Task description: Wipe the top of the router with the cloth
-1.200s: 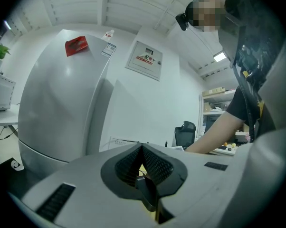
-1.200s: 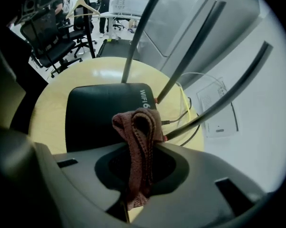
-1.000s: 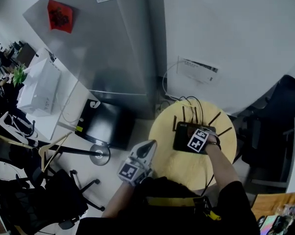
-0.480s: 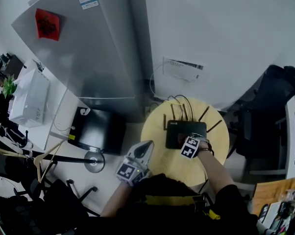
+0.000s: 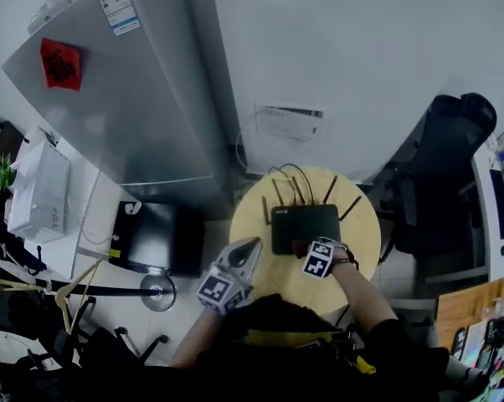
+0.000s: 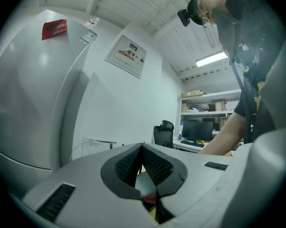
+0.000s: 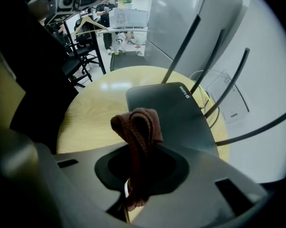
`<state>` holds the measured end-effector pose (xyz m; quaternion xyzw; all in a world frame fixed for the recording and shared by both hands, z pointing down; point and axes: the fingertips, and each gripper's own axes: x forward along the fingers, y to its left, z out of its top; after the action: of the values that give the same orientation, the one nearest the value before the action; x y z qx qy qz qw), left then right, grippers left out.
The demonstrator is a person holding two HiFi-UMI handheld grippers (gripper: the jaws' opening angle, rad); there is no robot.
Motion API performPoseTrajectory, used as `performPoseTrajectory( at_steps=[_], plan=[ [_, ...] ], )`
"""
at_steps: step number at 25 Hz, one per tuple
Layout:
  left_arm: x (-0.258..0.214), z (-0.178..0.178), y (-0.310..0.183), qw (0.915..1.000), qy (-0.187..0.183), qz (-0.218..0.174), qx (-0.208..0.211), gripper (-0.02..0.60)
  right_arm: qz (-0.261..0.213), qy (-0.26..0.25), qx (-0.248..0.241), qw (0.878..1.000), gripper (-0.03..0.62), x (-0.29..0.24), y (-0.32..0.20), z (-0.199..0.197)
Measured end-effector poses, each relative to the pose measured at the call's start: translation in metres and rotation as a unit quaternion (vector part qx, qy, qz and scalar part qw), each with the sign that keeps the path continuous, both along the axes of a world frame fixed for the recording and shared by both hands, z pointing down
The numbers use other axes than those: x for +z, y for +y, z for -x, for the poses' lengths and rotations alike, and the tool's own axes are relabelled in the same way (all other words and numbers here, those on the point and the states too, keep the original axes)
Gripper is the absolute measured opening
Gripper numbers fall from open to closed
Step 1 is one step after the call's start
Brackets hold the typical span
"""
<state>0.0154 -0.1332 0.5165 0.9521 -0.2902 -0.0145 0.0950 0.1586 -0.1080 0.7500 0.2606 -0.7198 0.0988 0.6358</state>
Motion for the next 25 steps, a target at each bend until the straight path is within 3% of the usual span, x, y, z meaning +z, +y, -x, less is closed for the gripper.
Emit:
performPoseTrajectory(
  at_steps=[5,10,12,15,20,23,25],
  plan=[
    [0.002,-0.014,0.004,0.9996,-0.005,-0.001,0.029,-0.003,0.024,-0.002,-0.019,1.0,0.061,0.0,0.018,0.002],
    [0.001,-0.027,0.008,0.9984,-0.011,-0.008,0.054,-0.003,0.126,-0.033,-0.101,0.986,0.06,0.013,0.065,0.012],
    [-0.001,-0.029,0.008,0.9984,-0.009,-0.01,0.056,-0.003,0.079,-0.048,-0.115,0.989,0.06,-0.008,0.059,0.017],
    [-0.005,-0.03,0.003,0.9988,-0.007,-0.009,0.048,-0.003,-0.043,-0.049,-0.108,0.992,0.06,-0.039,0.017,0.013],
    [-0.003,-0.029,-0.001,0.9994,-0.013,-0.002,0.032,-0.003,-0.199,0.026,-0.096,0.975,0.06,-0.062,-0.051,-0.014],
    [-0.006,-0.024,-0.006,0.9997,-0.017,-0.004,0.018,-0.003,-0.245,0.069,-0.104,0.962,0.06,-0.077,-0.082,-0.014],
    [-0.007,-0.017,-0.009,0.9998,-0.02,-0.005,0.003,-0.003,-0.24,0.09,-0.095,0.962,0.06,-0.067,-0.098,-0.024]
  ],
)
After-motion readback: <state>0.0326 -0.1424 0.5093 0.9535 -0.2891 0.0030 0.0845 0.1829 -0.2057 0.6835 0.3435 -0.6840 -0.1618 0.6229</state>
